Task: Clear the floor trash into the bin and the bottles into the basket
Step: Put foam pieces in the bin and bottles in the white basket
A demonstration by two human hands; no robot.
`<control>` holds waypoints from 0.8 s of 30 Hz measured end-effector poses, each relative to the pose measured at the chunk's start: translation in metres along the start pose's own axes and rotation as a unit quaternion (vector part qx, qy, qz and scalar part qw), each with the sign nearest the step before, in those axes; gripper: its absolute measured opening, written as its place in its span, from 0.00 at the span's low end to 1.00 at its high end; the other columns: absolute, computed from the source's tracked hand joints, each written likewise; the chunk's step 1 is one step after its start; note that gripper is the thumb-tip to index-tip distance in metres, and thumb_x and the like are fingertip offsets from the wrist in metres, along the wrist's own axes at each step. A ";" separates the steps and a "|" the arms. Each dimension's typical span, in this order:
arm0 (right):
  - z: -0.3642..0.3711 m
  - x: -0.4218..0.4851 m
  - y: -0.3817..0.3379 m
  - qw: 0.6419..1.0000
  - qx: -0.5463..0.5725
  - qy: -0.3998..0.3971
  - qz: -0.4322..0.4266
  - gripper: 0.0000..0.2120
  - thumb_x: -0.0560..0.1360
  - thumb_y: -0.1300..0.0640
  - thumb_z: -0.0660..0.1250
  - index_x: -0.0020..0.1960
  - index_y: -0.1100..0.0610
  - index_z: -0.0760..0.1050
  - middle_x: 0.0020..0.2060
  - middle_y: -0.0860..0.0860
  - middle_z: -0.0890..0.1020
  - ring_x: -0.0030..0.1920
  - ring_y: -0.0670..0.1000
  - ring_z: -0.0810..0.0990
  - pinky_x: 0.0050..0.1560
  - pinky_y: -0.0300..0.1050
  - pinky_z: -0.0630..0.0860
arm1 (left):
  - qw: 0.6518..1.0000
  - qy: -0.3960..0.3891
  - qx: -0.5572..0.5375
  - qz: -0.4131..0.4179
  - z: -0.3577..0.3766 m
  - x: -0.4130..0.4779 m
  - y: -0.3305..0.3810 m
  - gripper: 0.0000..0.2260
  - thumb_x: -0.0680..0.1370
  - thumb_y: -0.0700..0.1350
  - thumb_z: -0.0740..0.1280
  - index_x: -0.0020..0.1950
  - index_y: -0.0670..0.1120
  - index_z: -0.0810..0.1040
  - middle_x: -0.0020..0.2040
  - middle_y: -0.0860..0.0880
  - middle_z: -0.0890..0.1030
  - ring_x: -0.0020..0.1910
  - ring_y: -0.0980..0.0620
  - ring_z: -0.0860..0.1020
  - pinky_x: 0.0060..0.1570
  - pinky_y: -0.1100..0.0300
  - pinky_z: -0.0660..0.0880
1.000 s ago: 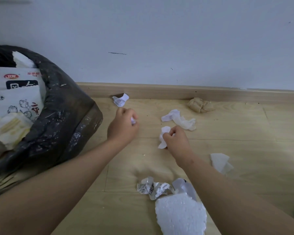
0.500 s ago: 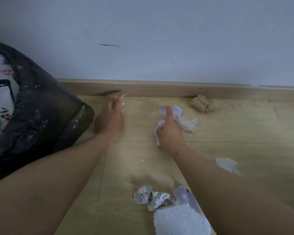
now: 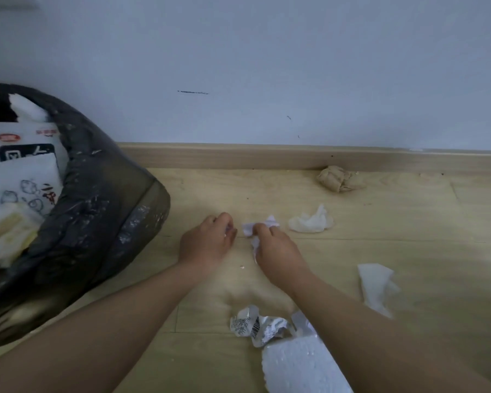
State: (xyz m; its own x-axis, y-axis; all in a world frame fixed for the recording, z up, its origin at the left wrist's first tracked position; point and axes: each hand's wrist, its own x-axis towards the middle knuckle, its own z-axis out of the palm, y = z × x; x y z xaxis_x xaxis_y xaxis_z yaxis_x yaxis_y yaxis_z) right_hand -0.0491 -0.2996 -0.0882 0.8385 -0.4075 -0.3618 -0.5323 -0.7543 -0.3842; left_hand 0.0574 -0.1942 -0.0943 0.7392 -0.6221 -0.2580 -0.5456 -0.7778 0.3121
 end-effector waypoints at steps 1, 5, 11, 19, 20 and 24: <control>-0.001 -0.008 0.002 1.000 -0.009 -0.009 -0.017 0.18 0.78 0.60 0.56 0.67 0.55 0.65 0.59 0.57 0.74 0.56 0.59 0.74 0.52 0.49 0.70 | 1.000 -0.008 0.001 0.009 -0.002 -0.005 -0.001 0.09 0.79 0.54 0.59 0.54 0.51 0.73 0.54 0.50 0.78 0.53 0.45 0.78 0.46 0.56 0.73; -0.006 -0.033 0.019 0.998 -0.012 -0.054 -0.033 0.20 0.76 0.60 0.57 0.67 0.52 0.67 0.57 0.55 0.74 0.55 0.58 0.74 0.51 0.47 0.70 | 0.998 -0.047 0.033 0.033 -0.004 -0.018 -0.005 0.11 0.80 0.54 0.57 0.54 0.50 0.73 0.54 0.49 0.79 0.53 0.45 0.78 0.47 0.55 0.73; -0.019 -0.059 0.030 0.995 0.088 -0.042 -0.009 0.19 0.75 0.62 0.58 0.65 0.51 0.67 0.50 0.54 0.76 0.45 0.53 0.75 0.43 0.44 0.69 | 0.994 -0.074 0.048 0.064 -0.011 -0.034 -0.009 0.11 0.80 0.54 0.56 0.55 0.49 0.72 0.54 0.49 0.80 0.54 0.45 0.78 0.47 0.57 0.73; -0.002 -0.049 0.021 0.994 0.085 -0.058 0.026 0.28 0.76 0.65 0.54 0.74 0.49 0.57 0.51 0.56 0.76 0.43 0.51 0.76 0.40 0.40 0.70 | 0.993 -0.096 0.041 0.062 -0.011 -0.047 -0.016 0.11 0.80 0.53 0.57 0.54 0.49 0.73 0.55 0.49 0.80 0.53 0.45 0.78 0.47 0.56 0.73; 0.003 -0.048 0.021 0.994 0.087 -0.058 0.036 0.26 0.76 0.65 0.54 0.71 0.50 0.60 0.54 0.57 0.77 0.47 0.54 0.77 0.46 0.44 0.73 | 0.992 -0.103 0.041 0.061 -0.011 -0.048 -0.016 0.11 0.79 0.53 0.57 0.54 0.49 0.73 0.54 0.49 0.80 0.53 0.45 0.78 0.47 0.57 0.72; 0.009 -0.050 0.019 0.994 0.086 -0.043 0.060 0.16 0.74 0.65 0.54 0.60 0.55 0.66 0.52 0.57 0.78 0.49 0.57 0.78 0.52 0.50 0.76 | 0.986 -0.162 0.032 0.038 -0.014 -0.049 -0.019 0.09 0.78 0.53 0.58 0.49 0.49 0.74 0.53 0.48 0.80 0.53 0.45 0.77 0.47 0.59 0.71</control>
State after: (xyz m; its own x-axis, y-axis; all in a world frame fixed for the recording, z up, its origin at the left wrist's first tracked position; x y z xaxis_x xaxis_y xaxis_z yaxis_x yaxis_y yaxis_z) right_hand -0.1023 -0.2892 -0.0855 0.7582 -0.4389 -0.4821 -0.6467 -0.6006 -0.4702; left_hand 0.0369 -0.1478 -0.0743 0.5362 -0.6663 -0.5182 -0.6261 -0.7257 0.2852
